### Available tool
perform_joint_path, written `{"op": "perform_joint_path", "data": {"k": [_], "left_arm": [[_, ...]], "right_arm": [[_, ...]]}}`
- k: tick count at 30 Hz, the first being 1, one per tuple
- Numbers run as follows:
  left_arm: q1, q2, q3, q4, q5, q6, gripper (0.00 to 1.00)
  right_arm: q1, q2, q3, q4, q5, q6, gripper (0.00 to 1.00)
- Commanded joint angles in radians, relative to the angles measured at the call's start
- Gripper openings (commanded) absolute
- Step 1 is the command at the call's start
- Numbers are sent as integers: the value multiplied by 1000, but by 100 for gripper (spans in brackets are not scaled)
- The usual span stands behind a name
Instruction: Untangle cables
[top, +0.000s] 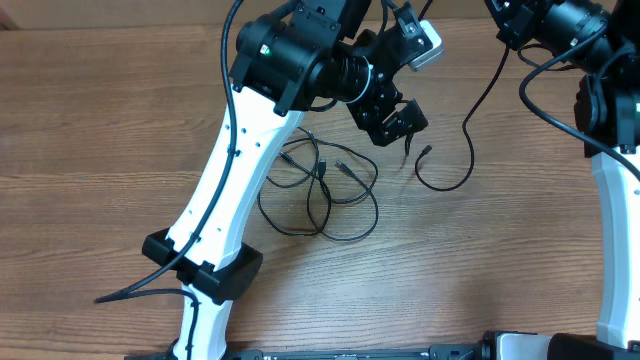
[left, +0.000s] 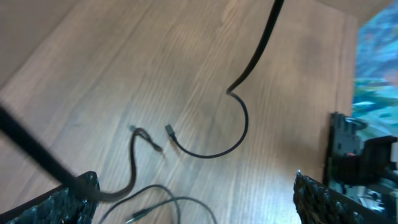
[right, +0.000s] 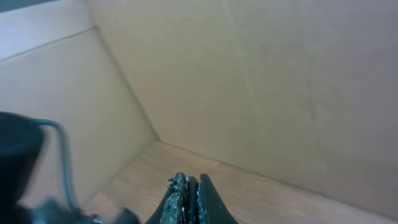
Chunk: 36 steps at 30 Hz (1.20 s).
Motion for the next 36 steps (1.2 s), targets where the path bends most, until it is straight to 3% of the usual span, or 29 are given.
{"op": "perform_joint_path", "data": {"k": [1,9,15,20,30,36], "left_arm": [[-11,-95,5,5,-86,-10,100],[-11,-183,5,46,-217,-11,99],[-11,-202,5,39,-257,-15,100],[-11,-201,5,42,-267,-18,100],[-11,-201,5,39,-267,-23,100],[-11,-201,5,26,-267,-23,100]], "right_arm": [[-8,-3,14,-32,127,19,4],[-8,-3,14,26,157,227,4],[-9,-3,14,30,196,301,4],[-9,-2,14,-80,405,383,4],[-10,27,14,-174,891,385,4],[-65,98,14,-178,993,387,4]]}}
